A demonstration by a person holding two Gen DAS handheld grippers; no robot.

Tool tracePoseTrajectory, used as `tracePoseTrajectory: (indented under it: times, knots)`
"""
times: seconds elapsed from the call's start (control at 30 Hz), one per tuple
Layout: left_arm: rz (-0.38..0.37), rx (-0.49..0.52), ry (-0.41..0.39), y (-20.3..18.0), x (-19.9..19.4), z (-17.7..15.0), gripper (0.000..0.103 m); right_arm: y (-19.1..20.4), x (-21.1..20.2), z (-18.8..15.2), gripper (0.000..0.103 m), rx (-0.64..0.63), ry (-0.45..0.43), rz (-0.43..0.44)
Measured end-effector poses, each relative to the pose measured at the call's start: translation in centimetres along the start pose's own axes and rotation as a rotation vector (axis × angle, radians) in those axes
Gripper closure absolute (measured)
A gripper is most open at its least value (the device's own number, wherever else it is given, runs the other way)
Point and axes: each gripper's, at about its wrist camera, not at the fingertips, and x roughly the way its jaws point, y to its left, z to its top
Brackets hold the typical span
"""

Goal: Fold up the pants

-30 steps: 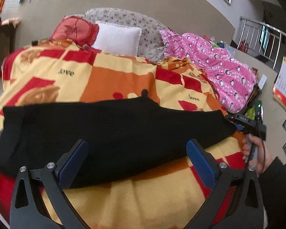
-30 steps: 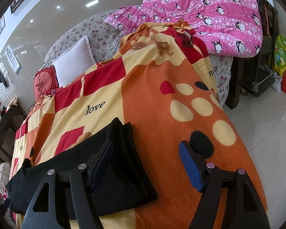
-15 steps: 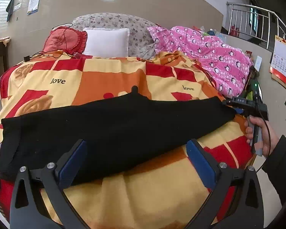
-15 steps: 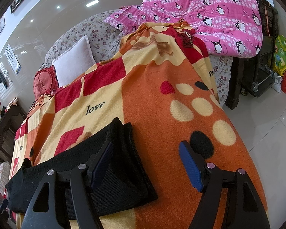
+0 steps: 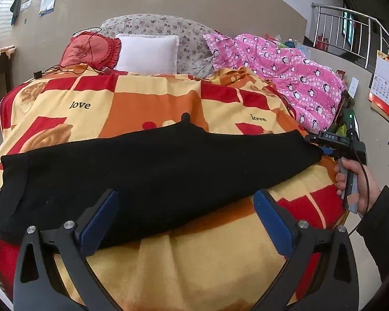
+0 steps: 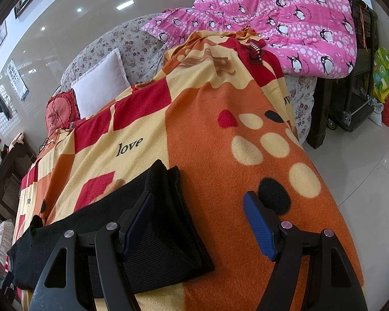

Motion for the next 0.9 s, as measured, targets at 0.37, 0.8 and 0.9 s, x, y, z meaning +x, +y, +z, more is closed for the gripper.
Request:
tracePoseTrajectory:
  times: [0.37, 0.8, 0.9]
  knots:
    - [-0.016, -0.01, 0.01, 0.09, -0.13, -0.12, 0.0, -0.04, 0.02, 0.01, 0.03, -0.001, 0.0, 0.001]
    - [-0.028, -0.007, 0.023, -0.27, 0.07, -0.06, 0.0, 0.0, 0.02, -0.02, 0.03, -0.002, 0.001, 0.001]
    - [-0.03, -0.009, 0.027, -0.26, 0.19, -0.11, 0.0, -0.02, 0.0, -0.03, 0.03, 0.0, 0.001, 0.002]
